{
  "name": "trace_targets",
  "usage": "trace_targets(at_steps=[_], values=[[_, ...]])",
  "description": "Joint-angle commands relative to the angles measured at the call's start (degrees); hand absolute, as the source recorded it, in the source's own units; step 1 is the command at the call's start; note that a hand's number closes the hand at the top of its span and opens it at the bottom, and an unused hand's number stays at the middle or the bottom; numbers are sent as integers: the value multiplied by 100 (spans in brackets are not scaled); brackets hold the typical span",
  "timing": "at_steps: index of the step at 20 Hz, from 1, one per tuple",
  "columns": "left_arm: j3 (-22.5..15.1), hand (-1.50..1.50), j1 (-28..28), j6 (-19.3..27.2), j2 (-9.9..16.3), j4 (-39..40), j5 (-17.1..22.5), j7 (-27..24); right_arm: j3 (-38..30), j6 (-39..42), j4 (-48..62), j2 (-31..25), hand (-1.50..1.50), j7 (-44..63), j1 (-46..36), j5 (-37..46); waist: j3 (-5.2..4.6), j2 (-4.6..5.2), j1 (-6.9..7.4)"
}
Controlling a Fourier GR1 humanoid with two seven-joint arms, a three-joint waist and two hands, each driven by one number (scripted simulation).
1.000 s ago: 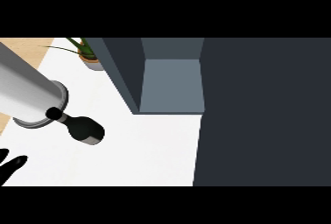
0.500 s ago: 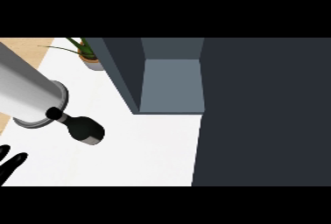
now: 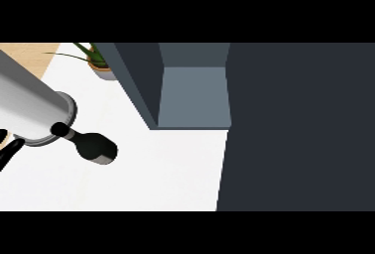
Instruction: Pick up the wine, place it into the cabinet and close the cabinet
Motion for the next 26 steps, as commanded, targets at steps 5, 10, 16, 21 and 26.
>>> trace_targets(at_steps=[5,10,16,21,26], values=[[505,-150,-811,-45,42,1162,-656,-233,-51,47,-730,34,-150,219,262,-269,1,2,-49],[514,-150,-944,-531,-141,2050,-1208,-562,87,-171,-832,1,-150,846,-299,-150,-5,4,-32],[548,-150,-1226,-1067,-258,3045,-2050,-1173,49,-134,-800,65,-150,703,-128,-99,-2,5,-35],[509,-150,-1580,-1412,-170,4123,-2675,-1550,-112,-80,-580,82,-150,653,-316,-160,-3,11,-44],[347,-150,-1894,-1484,-377,4982,-3609,-2328,15,11,-149,222,-150,310,-307,56,-2,11,-23]])
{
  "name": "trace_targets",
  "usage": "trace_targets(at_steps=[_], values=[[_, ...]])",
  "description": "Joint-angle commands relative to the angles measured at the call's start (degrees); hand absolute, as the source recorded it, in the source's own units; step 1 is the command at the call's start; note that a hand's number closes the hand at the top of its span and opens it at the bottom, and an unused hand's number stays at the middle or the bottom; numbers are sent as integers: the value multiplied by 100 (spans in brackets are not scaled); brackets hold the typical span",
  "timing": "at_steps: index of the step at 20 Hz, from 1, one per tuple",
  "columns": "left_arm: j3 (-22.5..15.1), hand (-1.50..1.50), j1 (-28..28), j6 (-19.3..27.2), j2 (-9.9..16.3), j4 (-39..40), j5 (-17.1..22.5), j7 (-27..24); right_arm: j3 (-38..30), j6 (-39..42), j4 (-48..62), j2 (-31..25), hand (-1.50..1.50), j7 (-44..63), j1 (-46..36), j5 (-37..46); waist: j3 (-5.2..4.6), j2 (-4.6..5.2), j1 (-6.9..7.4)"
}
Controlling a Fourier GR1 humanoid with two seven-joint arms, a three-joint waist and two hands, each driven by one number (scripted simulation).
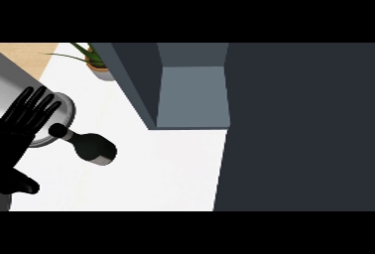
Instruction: Pick up the wine, place it into the cabinet and close the cabinet
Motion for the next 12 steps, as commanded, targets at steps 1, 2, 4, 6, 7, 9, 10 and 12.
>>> trace_targets(at_steps=[1,2,4,6,7,9,10,12], values=[[26,-150,-398,-271,106,1051,-531,-550,-61,-284,-416,7,-150,731,-466,-227,-5,1,4],[114,-150,-301,-476,252,1205,-502,-641,300,-264,-691,93,-150,642,-166,56,-5,-4,-2],[78,-150,-270,-632,224,1529,-933,-1190,173,-17,-804,19,-150,441,239,-231,-2,-5,-11],[-21,-150,-609,-434,116,2233,-1364,-1498,-98,-72,-549,-45,-150,597,-170,-405,-6,7,-27],[-171,-150,-510,-371,8,2097,-1513,-1561,-35,27,-234,107,-150,-4,97,-277,-1,1,3],[-215,-150,-839,-307,23,2878,-2116,-2366,321,19,-143,235,-150,-168,127,22,-6,14,-34],[-177,-150,-806,-615,253,3168,-2059,-2469,312,-38,-351,162,-150,178,110,21,-5,7,-19],[-238,-150,-1032,-392,230,3503,-2288,-2723,69,30,-803,50,-150,317,304,-347,-5,7,-48]])
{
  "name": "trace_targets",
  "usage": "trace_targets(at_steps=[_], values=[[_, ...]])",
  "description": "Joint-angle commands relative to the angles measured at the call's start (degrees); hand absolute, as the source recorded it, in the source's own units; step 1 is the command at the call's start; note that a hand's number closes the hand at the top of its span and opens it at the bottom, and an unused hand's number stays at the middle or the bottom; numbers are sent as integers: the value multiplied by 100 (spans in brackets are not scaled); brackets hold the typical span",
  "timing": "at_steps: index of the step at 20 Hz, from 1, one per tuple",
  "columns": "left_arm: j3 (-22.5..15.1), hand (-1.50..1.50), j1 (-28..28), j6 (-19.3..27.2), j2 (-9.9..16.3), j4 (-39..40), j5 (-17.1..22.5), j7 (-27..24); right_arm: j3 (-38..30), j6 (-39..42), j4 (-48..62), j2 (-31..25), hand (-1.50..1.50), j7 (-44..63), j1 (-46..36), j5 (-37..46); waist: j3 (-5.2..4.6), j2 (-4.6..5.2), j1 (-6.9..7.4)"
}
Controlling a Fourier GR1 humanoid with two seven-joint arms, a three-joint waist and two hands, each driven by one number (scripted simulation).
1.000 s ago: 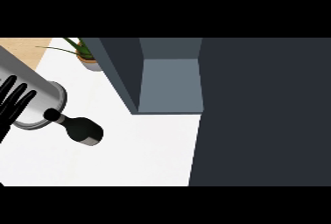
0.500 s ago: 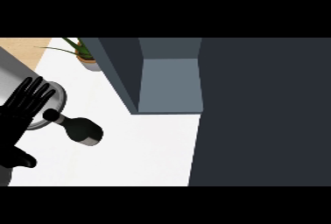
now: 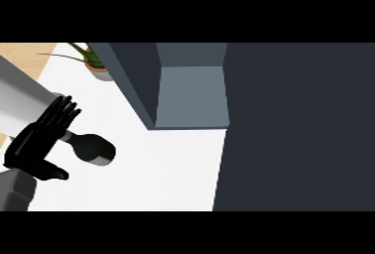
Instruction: Pick up the wine, place it into the cabinet and close the cabinet
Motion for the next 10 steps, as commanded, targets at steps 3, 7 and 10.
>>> trace_targets(at_steps=[3,7,10], values=[[-202,-150,-455,-4,30,1416,-745,-1254,35,203,-695,-64,-150,47,582,-381,-2,8,-64],[-306,-150,-511,-95,228,2162,-1045,-2028,-122,153,-294,28,-150,-211,298,-402,-9,33,-83],[-489,-150,-460,-159,216,2328,-1160,-2248,-259,153,-494,-102,-150,105,92,-470,-8,20,-62]])
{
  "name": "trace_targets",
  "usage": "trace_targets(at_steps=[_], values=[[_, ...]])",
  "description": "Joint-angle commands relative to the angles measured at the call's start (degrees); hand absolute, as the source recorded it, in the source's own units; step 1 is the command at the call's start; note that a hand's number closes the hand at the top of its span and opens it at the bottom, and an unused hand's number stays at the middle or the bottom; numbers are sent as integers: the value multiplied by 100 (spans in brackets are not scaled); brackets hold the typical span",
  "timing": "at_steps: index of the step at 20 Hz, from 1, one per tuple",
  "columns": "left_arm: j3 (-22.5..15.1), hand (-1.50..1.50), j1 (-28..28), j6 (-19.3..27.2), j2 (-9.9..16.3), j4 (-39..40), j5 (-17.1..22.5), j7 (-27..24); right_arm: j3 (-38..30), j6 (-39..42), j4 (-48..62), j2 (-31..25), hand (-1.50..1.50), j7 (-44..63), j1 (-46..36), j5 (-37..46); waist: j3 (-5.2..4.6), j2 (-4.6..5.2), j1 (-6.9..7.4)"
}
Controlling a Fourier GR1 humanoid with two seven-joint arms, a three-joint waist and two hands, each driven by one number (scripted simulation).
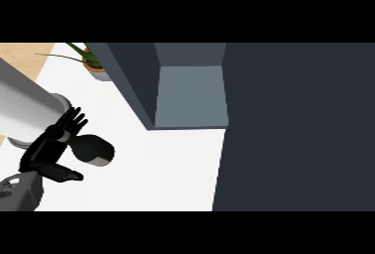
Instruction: Pick up the wine, place it into the cabinet and close the cabinet
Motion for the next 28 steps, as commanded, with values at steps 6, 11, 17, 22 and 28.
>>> trace_targets(at_steps=[6,11,17,22,28], values=[[-373,-150,-300,-338,-175,1126,-432,-1212,-11,-76,-111,66,-150,145,-219,-198,-10,24,-49],[-348,-150,-119,-753,-122,1329,-247,-1435,84,-77,-346,93,-150,193,25,-125,-10,8,-44],[-348,-150,-519,-590,-461,1594,-134,-1294,-25,-98,-136,71,-150,298,-325,-193,-21,38,-98],[-537,-150,-161,-886,-338,1542,-241,-1689,232,-126,-240,110,-150,382,-229,62,-19,14,-28],[-620,-150,-312,-554,-619,1569,-239,-1861,-115,32,-250,35,-150,255,-115,-392,-15,32,-91]])
